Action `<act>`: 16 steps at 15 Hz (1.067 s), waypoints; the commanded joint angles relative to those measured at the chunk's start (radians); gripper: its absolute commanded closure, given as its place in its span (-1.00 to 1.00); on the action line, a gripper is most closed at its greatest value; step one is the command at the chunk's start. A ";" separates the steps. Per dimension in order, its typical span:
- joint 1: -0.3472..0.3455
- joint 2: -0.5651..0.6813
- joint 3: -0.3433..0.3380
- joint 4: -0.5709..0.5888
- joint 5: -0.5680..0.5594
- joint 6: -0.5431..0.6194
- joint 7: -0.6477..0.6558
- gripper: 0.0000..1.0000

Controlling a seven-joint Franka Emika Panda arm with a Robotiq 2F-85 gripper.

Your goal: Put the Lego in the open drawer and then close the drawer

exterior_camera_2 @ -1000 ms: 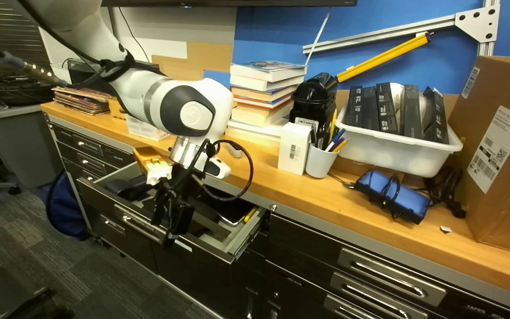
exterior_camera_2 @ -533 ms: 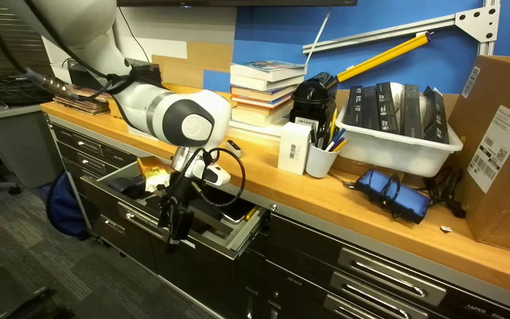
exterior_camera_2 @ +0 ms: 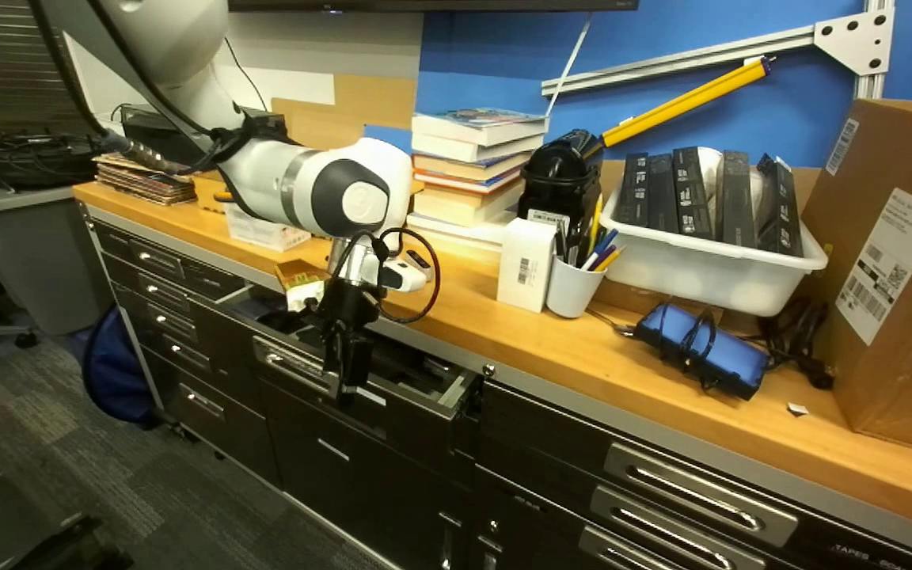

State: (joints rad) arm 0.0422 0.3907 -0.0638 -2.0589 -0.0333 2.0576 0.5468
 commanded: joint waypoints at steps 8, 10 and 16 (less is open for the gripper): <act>0.029 -0.004 -0.012 0.123 0.006 0.012 0.039 -1.00; 0.020 -0.089 -0.005 0.075 0.014 -0.011 0.001 -1.00; 0.016 -0.306 0.051 0.045 0.059 -0.091 -0.208 -1.00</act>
State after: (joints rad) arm 0.0644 0.1993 -0.0482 -1.9779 -0.0155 2.0118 0.4641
